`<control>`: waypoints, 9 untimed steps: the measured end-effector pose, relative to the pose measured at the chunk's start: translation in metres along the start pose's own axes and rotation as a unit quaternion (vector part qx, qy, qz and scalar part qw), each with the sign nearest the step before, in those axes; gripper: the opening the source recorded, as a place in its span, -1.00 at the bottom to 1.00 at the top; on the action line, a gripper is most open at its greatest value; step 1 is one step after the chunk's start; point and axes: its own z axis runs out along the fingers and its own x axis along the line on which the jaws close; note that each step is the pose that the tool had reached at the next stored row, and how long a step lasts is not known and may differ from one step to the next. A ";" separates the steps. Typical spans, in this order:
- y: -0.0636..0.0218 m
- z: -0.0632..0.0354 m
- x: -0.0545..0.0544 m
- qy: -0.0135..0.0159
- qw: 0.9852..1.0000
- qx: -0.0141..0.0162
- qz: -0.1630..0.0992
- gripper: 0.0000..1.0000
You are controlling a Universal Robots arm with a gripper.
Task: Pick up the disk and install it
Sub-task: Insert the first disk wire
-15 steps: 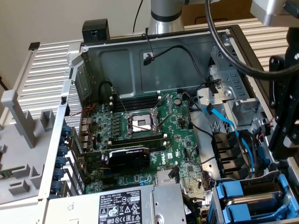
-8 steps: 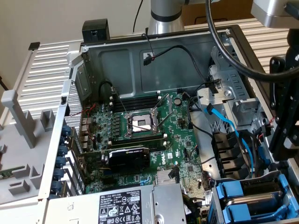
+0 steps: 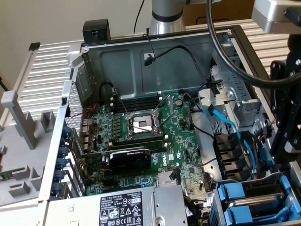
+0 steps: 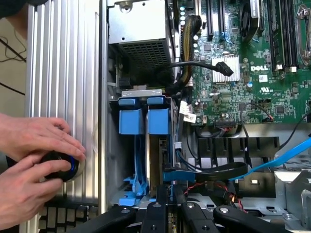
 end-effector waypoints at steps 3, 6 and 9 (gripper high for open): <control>-0.0004 0.0011 0.000 0.000 1.000 0.000 0.000 -0.66; -0.0006 0.0028 0.000 0.000 1.000 0.000 0.000 -0.66; -0.0008 0.0040 0.000 0.000 1.000 0.000 0.000 -0.66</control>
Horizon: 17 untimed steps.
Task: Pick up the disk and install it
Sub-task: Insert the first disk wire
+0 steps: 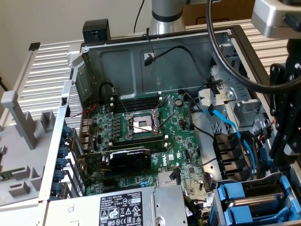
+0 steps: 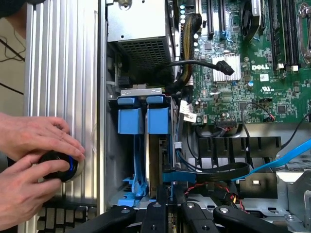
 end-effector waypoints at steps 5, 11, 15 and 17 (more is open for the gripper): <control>-0.0004 0.0032 0.001 0.000 1.000 0.000 0.000 -0.66; 0.0057 0.0054 0.003 0.000 1.000 0.000 0.000 -0.66; 0.0117 0.0066 0.004 0.000 1.000 0.000 0.000 -0.66; 0.0126 0.0068 0.004 0.000 1.000 0.000 0.000 -0.66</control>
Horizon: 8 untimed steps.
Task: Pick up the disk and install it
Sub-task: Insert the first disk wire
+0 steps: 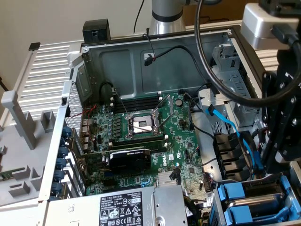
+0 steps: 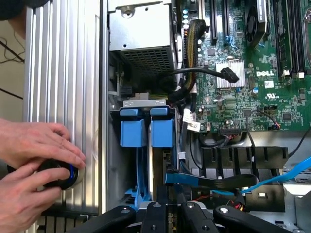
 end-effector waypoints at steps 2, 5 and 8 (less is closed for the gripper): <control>0.0011 0.0008 0.000 0.000 1.000 0.000 0.000 -0.66; 0.0010 0.0027 0.000 0.000 1.000 0.000 0.000 -0.66; 0.0009 0.0052 -0.001 0.000 1.000 0.000 0.000 -0.66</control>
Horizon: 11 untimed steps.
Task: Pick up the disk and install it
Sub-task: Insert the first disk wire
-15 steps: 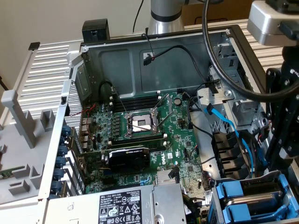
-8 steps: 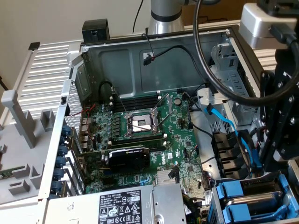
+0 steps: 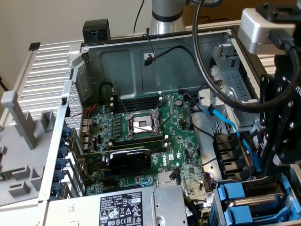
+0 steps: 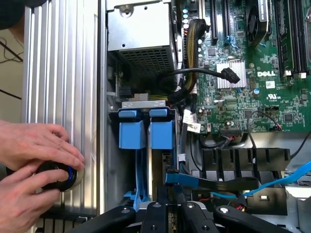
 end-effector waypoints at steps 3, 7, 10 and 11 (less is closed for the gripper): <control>-0.0001 0.0013 0.000 0.000 1.000 0.000 0.000 -0.66; -0.0028 0.0013 -0.001 0.000 1.000 0.000 0.000 -0.66; -0.0053 0.0009 -0.002 0.000 1.000 0.000 0.000 -0.66; -0.0060 0.0008 -0.002 0.000 1.000 0.000 0.000 -0.66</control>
